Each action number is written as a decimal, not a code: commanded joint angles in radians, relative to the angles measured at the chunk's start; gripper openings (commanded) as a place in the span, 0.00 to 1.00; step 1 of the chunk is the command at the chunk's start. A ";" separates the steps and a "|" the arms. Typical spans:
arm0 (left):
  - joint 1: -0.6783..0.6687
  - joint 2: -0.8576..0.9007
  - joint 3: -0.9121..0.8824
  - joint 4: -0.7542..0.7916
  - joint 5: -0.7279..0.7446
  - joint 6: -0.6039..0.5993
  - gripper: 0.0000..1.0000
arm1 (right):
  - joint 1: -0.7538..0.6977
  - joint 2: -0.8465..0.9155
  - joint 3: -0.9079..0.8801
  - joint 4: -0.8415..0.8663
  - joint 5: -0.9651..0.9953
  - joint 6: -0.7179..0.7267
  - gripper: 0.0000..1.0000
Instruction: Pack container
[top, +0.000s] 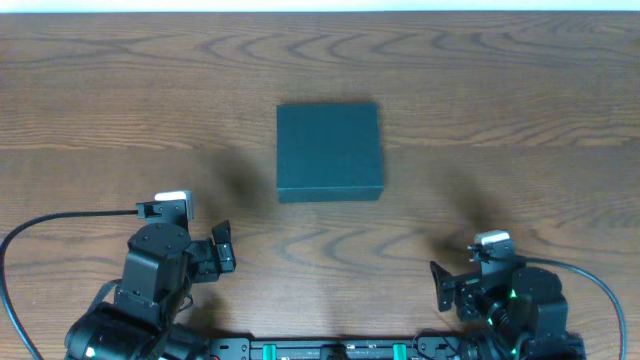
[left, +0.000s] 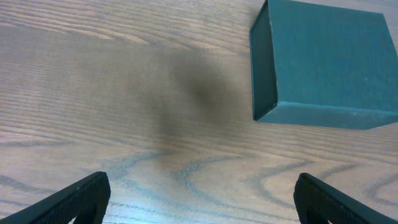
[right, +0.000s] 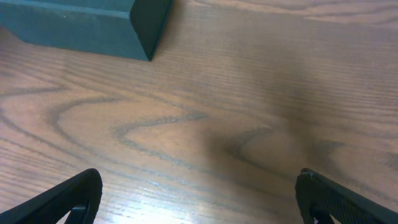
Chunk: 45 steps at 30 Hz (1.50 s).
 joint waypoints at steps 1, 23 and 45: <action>-0.002 -0.002 0.011 -0.003 0.003 0.000 0.95 | -0.018 -0.053 -0.031 0.008 0.017 -0.023 0.99; -0.002 -0.002 0.011 -0.003 0.003 0.000 0.95 | -0.018 -0.156 -0.108 -0.048 0.020 -0.023 0.99; 0.001 -0.067 -0.114 0.003 0.004 0.304 0.95 | -0.018 -0.156 -0.108 -0.048 0.020 -0.023 0.99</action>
